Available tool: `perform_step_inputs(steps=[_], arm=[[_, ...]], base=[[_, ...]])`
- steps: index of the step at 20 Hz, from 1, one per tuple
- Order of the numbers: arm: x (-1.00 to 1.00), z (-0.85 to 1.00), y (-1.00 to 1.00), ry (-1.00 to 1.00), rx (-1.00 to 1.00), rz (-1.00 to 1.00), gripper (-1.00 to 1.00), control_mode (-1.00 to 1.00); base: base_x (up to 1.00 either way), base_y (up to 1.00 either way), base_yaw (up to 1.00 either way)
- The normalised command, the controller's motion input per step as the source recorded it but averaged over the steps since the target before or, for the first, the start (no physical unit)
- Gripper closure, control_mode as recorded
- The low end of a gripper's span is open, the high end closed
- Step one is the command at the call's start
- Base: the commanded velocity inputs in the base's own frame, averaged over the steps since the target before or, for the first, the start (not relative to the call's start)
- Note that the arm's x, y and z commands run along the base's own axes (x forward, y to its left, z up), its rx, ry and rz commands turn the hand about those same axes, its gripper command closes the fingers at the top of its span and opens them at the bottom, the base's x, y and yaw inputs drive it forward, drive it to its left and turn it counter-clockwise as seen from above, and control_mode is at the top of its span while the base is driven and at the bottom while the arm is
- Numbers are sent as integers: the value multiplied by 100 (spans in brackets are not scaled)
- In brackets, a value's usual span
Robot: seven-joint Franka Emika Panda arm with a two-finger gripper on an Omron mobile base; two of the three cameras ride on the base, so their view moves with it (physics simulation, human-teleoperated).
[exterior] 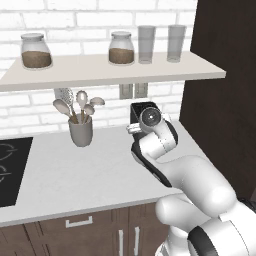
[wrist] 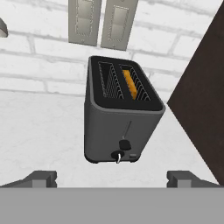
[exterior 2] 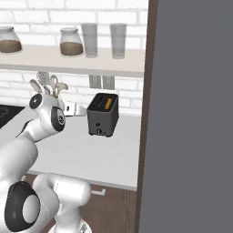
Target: Start the toaster. Once the lever pops up, take the bread to the plate on the dining counter.
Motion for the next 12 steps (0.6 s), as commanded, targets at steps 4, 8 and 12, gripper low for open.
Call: perform_step_inputs(steps=[4,8,12], arm=[[0,0,0,0,0,0,-100,-100],[0,0,0,0,0,0,-100,-100],[0,0,0,0,0,0,-100,-100]], base=[[0,0,0],[0,0,0],[0,0,0]])
